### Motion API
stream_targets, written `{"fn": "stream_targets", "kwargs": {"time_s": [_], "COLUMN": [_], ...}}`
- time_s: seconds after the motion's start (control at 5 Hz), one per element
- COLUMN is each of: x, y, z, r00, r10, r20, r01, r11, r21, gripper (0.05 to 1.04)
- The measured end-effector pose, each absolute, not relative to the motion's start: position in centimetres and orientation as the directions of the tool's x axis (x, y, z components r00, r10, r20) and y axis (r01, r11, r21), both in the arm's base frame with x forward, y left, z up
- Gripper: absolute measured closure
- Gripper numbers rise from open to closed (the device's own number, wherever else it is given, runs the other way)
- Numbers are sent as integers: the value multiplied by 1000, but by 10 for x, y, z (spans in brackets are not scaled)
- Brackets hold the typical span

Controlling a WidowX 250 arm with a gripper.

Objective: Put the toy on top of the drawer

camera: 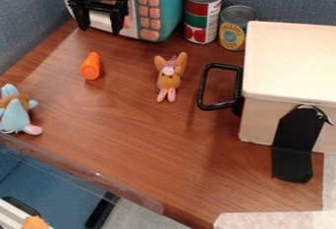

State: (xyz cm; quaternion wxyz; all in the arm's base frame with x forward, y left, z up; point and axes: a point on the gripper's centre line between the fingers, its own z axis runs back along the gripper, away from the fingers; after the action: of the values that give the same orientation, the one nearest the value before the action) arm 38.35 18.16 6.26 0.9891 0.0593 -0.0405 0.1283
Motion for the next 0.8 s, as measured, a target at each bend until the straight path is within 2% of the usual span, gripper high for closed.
{"fn": "stream_targets", "kwargs": {"time_s": [0.2,0.4,0.6,0.8], "x": [380,385,396,402], "y": [178,155,121,100], "z": [44,42,56,56], "r00": [967,977,986,993], "r10": [251,208,148,85], "r20": [49,44,81,81], "r01": [-255,-210,-150,-86], "r11": [962,976,988,996], "r21": [94,60,20,6], "gripper": [82,82,82,82]}}
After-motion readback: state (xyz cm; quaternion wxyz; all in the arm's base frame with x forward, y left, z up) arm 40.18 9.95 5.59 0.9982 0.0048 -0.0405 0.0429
